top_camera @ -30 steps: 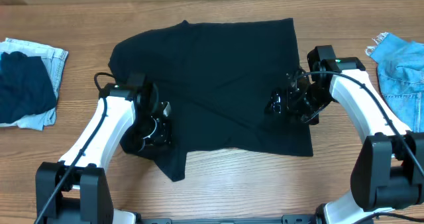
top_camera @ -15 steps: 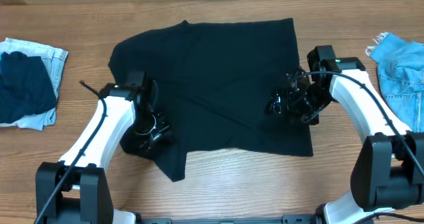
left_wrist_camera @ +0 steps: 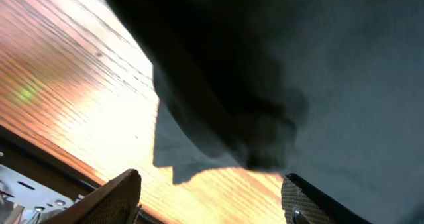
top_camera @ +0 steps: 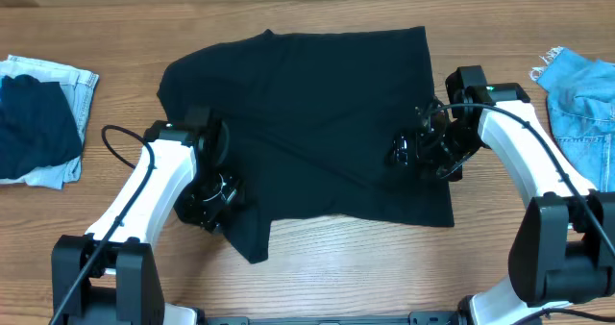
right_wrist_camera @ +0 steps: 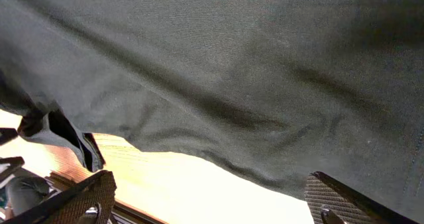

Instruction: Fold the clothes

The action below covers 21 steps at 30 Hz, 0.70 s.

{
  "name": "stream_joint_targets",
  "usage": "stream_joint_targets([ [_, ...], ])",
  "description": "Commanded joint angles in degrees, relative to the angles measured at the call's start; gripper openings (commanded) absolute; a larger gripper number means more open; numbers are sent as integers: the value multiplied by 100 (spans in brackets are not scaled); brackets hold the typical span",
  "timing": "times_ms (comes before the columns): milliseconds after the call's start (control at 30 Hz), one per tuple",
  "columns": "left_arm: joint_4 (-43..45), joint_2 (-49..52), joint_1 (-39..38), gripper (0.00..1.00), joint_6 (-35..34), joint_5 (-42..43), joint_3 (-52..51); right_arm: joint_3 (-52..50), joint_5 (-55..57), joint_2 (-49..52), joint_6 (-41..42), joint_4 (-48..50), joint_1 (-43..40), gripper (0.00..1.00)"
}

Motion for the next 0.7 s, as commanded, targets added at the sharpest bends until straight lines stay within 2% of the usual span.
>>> stream_joint_targets([
  [0, 39, -66, -35, 74, -549, -625, 103, 4, -46, -92, -42, 13, 7, 92],
  [133, 170, -50, -37, 68, -710, -804, 103, 4, -46, -92, -42, 13, 7, 92],
  [233, 271, 46, -37, 68, -767, -861, 103, 4, -46, -92, -42, -20, 7, 92],
  [267, 282, 96, -37, 64, -767, -861, 103, 4, -46, -92, -42, -28, 7, 93],
  [367, 273, 345, -46, 49, -713, -789, 101, 4, -46, -92, -42, -26, 7, 93],
  [467, 273, 599, -127, 40, -673, -518, 101, 4, -44, -92, -42, -28, 7, 93],
  [533, 291, 688, -208, 23, -549, -409, 101, 4, -44, -92, -42, -28, 7, 93],
  [667, 280, 684, -229, 4, -356, -293, 105, 4, -46, -92, -42, -26, 7, 93],
])
